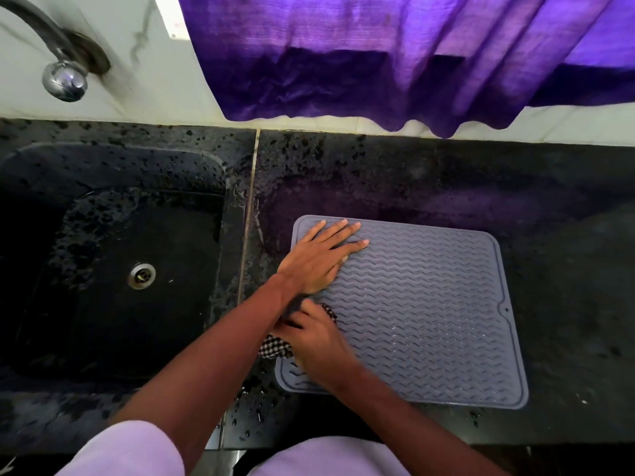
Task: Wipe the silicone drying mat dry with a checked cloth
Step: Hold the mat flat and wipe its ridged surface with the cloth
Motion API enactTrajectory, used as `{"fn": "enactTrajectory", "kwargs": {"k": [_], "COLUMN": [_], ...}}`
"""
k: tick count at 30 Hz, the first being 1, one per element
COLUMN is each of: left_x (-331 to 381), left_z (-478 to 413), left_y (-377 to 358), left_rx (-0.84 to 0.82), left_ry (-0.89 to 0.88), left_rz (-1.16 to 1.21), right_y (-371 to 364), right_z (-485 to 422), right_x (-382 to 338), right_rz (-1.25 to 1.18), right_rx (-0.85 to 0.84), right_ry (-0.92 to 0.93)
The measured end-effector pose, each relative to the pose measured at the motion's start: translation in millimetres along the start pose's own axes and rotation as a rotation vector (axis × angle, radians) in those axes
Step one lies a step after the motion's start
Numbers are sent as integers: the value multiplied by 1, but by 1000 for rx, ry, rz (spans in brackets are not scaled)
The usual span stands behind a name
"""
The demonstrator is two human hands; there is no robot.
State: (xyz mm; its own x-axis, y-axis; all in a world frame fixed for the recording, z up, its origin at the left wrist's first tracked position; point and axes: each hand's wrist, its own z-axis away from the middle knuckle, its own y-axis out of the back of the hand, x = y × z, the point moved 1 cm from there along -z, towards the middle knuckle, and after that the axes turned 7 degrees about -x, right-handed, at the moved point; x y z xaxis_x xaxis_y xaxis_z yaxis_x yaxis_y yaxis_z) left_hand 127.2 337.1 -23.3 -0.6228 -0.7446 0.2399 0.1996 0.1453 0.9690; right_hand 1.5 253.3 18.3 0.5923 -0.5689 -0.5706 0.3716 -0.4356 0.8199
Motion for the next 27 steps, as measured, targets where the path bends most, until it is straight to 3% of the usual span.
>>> {"fn": "enactTrajectory", "kwargs": {"k": [3,7,13,22,27], "left_x": [-1,-2,-1,2,2], "left_z": [1,0,0,0,0], "left_y": [-1,-3,-1,0,1], "left_rx": [-1,0,-17,-27,-28], "left_ry": [0,7,18,27,26], "left_rz": [-14,-19,-25,-24,-23], "right_y": [28,64,47,6,16], "right_z": [24,89,117,40,25], "right_x": [7,39,48,-3,-4], "right_rz": [-18,-5,19,-46,-99], "right_rx": [15,102,46,43,-55], "right_ry": [-7,-171,-285,-100,-72]}}
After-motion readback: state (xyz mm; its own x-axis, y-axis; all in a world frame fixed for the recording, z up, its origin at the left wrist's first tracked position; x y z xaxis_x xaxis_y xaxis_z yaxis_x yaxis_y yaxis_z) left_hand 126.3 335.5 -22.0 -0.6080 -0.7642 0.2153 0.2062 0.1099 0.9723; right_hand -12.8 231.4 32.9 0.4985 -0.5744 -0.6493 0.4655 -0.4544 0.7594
